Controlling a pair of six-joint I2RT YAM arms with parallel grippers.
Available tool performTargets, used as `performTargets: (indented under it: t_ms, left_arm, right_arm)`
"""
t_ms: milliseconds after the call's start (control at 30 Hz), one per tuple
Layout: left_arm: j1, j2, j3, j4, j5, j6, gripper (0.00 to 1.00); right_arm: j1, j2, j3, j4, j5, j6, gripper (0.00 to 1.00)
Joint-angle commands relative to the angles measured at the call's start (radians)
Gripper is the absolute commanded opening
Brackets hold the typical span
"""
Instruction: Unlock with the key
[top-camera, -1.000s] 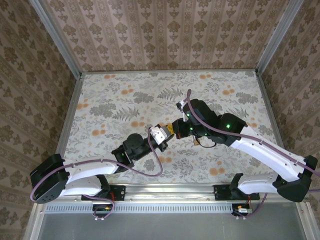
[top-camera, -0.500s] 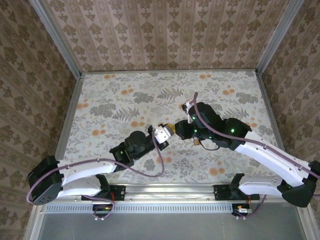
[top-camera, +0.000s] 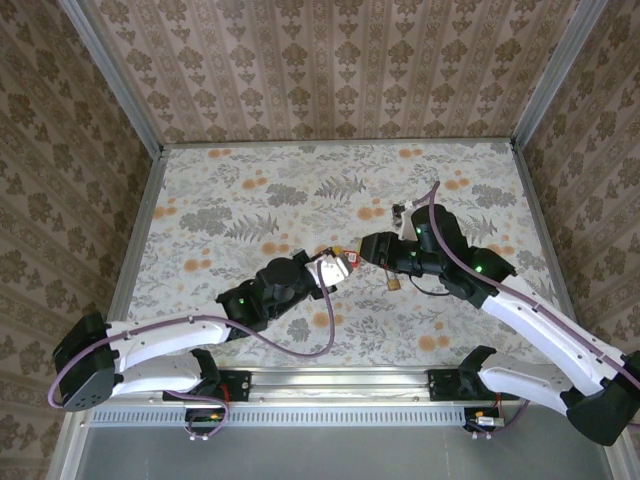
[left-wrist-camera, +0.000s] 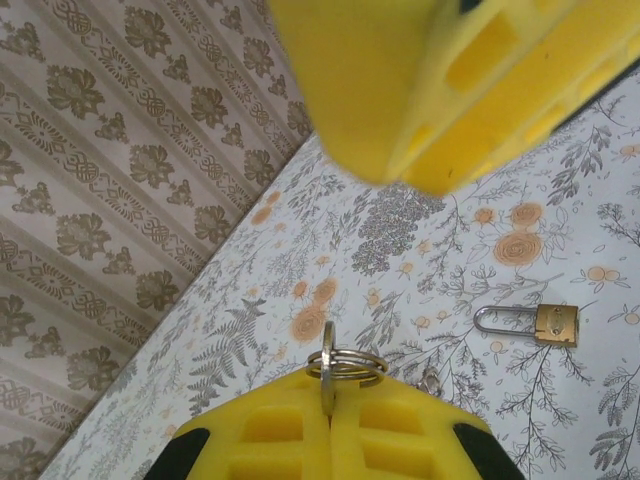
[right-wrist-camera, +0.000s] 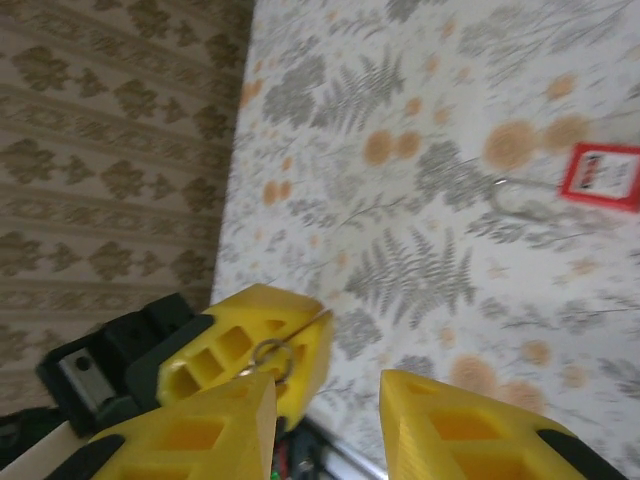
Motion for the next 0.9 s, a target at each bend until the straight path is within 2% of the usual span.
performTargets:
  t_ms: [0, 400, 867]
  left_arm:
    - [-0.008, -0.019, 0.022, -0.035, -0.005, 0.032, 0.0]
    - [-0.005, -0.012, 0.022, -0.039, -0.009, 0.057, 0.0]
    - [0.001, 0.006, 0.042, -0.049, -0.016, 0.109, 0.0]
  right_arm:
    - [-0.003, 0.018, -0.045, 0.178, -0.136, 0.161, 0.33]
    - [0.013, 0.053, -0.081, 0.237, -0.162, 0.278, 0.36]
    - [0.025, 0.086, -0.095, 0.221, -0.161, 0.298, 0.35]
